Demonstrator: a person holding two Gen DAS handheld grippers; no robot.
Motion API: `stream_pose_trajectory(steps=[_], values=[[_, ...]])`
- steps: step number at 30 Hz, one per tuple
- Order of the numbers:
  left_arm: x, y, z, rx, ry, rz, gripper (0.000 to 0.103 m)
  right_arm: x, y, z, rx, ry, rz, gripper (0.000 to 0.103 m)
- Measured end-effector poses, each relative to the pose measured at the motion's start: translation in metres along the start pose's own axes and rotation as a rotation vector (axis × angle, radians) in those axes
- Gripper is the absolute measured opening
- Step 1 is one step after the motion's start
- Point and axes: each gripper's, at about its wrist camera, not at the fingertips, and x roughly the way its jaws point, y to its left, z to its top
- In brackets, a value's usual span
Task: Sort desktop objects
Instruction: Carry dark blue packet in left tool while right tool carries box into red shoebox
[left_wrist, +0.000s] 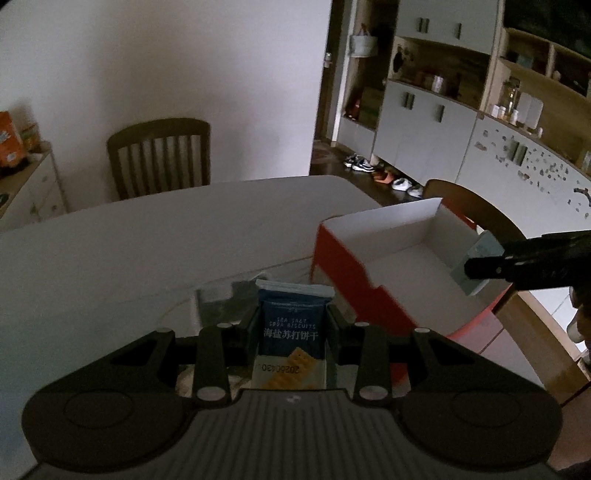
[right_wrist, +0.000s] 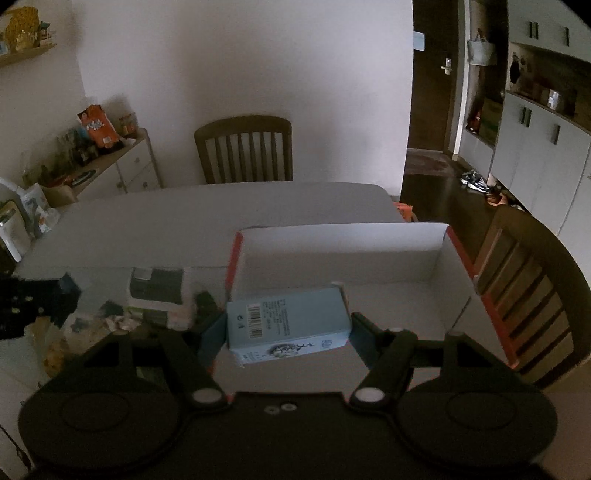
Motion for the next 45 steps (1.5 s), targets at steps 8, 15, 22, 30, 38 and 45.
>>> stream_pose_trajectory(steps=[8, 15, 22, 30, 38, 45], values=[[0.040, -0.044, 0.029, 0.058, 0.017, -0.044, 0.035, 0.014, -0.035, 0.004, 0.009, 0.019, -0.010, 0.071], [0.069, -0.079, 0.048, 0.116, 0.028, -0.083, 0.035, 0.026, -0.054, 0.002, -0.007, 0.042, -0.012, 0.071], [0.103, -0.106, 0.063, 0.156, 0.070, -0.124, 0.035, 0.038, -0.070, -0.002, -0.021, 0.078, -0.016, 0.071], [0.147, -0.127, 0.066, 0.224, 0.153, -0.146, 0.035, 0.059, -0.082, -0.009, -0.041, 0.143, -0.018, 0.071], [0.191, -0.139, 0.063, 0.287, 0.251, -0.143, 0.035, 0.080, -0.087, -0.013, -0.085, 0.199, 0.003, 0.071], [0.228, -0.147, 0.054, 0.329, 0.349, -0.145, 0.035, 0.100, -0.095, -0.018, -0.096, 0.264, 0.011, 0.071]])
